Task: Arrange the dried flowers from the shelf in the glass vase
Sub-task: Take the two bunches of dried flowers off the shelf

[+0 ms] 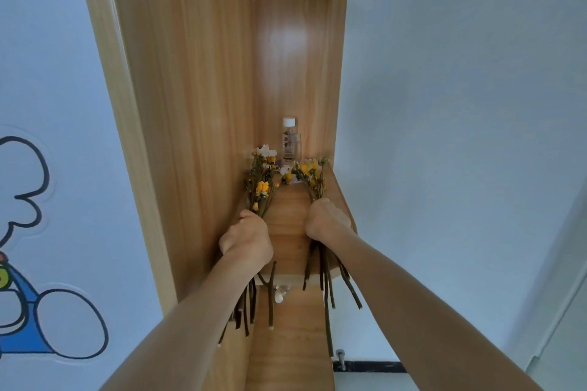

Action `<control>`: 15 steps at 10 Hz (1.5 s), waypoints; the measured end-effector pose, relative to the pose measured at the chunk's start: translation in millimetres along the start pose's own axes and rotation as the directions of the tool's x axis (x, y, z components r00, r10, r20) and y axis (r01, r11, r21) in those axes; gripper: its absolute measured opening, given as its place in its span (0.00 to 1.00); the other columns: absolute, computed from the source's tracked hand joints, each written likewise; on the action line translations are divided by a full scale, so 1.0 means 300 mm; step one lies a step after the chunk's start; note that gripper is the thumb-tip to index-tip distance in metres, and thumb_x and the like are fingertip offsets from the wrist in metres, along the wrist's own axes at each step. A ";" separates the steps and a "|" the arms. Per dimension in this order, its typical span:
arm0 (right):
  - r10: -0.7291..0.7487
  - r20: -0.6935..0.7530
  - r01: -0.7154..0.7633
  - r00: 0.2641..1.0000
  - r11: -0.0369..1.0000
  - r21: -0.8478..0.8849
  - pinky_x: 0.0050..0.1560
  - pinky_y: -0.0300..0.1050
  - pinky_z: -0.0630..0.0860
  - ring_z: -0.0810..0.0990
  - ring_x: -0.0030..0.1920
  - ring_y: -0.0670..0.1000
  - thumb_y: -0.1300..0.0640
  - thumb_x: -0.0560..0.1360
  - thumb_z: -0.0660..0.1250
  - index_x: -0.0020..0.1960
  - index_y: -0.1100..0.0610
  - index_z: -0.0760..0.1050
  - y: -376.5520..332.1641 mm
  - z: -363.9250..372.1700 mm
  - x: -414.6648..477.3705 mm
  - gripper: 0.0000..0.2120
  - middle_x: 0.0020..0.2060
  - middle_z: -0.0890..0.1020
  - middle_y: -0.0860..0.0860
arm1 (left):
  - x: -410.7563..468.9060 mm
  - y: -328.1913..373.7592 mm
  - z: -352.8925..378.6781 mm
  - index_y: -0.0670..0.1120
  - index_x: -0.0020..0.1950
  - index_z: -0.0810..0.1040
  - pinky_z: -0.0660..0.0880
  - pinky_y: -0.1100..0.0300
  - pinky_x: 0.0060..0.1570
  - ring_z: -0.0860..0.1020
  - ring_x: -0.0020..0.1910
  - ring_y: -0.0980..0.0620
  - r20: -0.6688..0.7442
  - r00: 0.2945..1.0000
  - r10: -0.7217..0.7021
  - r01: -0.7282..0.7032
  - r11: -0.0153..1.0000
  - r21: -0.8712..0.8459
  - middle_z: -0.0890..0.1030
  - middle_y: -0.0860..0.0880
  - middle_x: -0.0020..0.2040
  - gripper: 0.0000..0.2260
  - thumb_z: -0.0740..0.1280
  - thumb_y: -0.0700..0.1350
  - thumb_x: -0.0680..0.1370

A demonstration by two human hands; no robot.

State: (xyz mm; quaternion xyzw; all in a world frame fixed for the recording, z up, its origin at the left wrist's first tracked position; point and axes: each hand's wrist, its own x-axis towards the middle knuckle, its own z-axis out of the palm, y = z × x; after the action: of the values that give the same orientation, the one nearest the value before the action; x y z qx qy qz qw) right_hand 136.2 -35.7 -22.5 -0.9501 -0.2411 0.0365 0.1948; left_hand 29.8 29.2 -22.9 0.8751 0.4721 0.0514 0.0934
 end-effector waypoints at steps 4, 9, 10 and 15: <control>-0.005 -0.021 0.001 1.000 0.987 -0.161 0.43 0.43 0.70 0.78 0.56 0.55 0.61 0.76 0.61 0.66 0.64 0.64 -0.001 0.014 -0.003 0.20 0.58 0.77 0.56 | -0.031 -0.024 -0.012 0.37 0.70 0.58 0.72 0.51 0.52 0.74 0.61 0.41 -0.021 1.000 -0.004 0.002 0.997 -0.072 0.73 0.39 0.64 0.22 0.61 0.38 0.78; -0.073 0.086 0.051 0.994 0.970 0.239 0.48 0.46 0.68 0.74 0.46 0.56 0.65 0.76 0.59 0.39 0.58 0.71 0.085 -0.108 -0.027 0.08 0.38 0.72 0.55 | -0.063 -0.035 -0.053 0.36 0.66 0.60 0.74 0.49 0.54 0.75 0.58 0.39 -0.017 0.997 0.073 -0.074 0.951 -0.301 0.74 0.37 0.60 0.18 0.59 0.43 0.80; -0.048 0.008 0.039 0.999 0.894 0.446 0.42 0.46 0.70 0.67 0.34 0.51 0.66 0.77 0.56 0.33 0.52 0.55 0.107 -0.152 -0.087 0.18 0.32 0.63 0.51 | -0.082 -0.035 -0.070 0.36 0.64 0.62 0.74 0.49 0.52 0.76 0.56 0.38 -0.025 0.995 0.101 -0.103 0.919 -0.380 0.76 0.37 0.58 0.17 0.60 0.45 0.80; -0.128 -0.062 0.127 0.990 0.605 0.786 0.22 0.34 0.62 0.61 0.24 0.43 0.58 0.81 0.54 0.48 0.57 0.63 0.539 -0.162 -0.722 0.04 0.30 0.66 0.48 | -0.576 -0.249 0.008 0.43 0.46 0.67 0.65 0.60 0.19 0.65 0.19 0.54 -0.136 0.936 0.324 -0.309 0.574 -0.758 0.65 0.50 0.23 0.04 0.60 0.41 0.78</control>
State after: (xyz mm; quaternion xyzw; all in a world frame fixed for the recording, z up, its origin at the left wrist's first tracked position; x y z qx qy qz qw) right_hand 25.2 -285.8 -45.8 -0.7486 -0.2676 0.1249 0.5936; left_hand -125.5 -75.4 -41.4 0.8213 0.2399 0.2552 0.4502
